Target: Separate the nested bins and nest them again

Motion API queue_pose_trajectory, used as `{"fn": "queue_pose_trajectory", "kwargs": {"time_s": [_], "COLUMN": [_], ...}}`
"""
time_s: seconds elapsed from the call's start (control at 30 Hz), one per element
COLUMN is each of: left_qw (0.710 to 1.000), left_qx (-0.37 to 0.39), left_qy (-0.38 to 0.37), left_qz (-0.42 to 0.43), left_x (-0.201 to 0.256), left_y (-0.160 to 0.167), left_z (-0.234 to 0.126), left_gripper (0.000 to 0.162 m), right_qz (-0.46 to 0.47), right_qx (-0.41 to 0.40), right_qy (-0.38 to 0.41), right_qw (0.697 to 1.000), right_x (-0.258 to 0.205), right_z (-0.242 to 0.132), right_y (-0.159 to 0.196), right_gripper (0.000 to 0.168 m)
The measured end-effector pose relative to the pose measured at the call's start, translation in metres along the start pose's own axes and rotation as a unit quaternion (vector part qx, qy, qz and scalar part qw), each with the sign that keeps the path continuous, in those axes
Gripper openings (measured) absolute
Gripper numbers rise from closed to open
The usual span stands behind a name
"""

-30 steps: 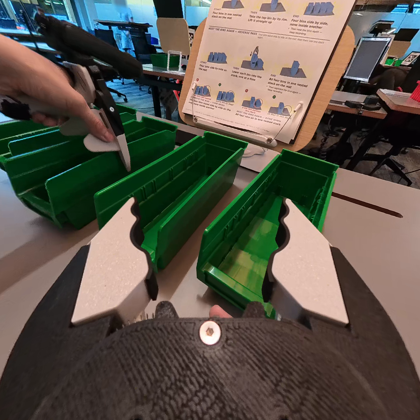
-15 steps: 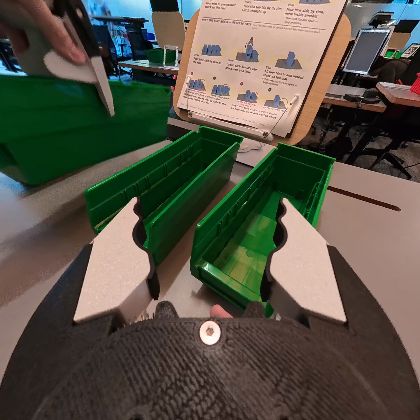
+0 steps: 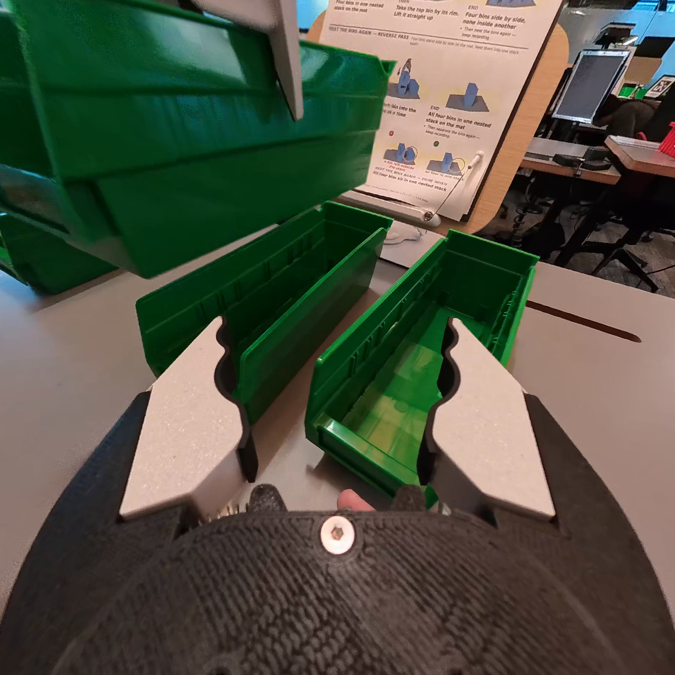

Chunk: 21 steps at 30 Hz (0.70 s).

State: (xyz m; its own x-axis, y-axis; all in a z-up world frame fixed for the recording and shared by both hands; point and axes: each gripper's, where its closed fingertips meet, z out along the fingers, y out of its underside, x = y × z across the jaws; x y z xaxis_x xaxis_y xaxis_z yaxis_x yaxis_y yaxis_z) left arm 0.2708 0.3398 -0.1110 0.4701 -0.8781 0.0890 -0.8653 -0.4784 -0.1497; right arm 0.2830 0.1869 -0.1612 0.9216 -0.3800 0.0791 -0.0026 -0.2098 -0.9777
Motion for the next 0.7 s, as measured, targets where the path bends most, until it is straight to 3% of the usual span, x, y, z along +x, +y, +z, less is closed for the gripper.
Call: {"fn": "queue_pose_trajectory", "kwargs": {"time_s": [0.2, 0.7], "left_qw": [1.0, 0.999], "left_qx": [-0.008, -0.019], "left_qy": [-0.002, -0.019], "left_qz": [-0.009, -0.021], "left_x": [0.021, 0.023], "left_y": [-0.002, 0.0], "left_z": [0.022, 0.066], "left_gripper": [0.103, 0.103], "right_qz": [0.009, 0.025], "right_qx": [0.008, 0.017], "right_qy": [0.006, 0.017], "right_qw": [1.0, 0.999], "right_x": [0.009, 0.022], "right_z": [-0.005, -0.011], "right_y": [-0.003, -0.006], "right_gripper": [0.113, 0.113]}}
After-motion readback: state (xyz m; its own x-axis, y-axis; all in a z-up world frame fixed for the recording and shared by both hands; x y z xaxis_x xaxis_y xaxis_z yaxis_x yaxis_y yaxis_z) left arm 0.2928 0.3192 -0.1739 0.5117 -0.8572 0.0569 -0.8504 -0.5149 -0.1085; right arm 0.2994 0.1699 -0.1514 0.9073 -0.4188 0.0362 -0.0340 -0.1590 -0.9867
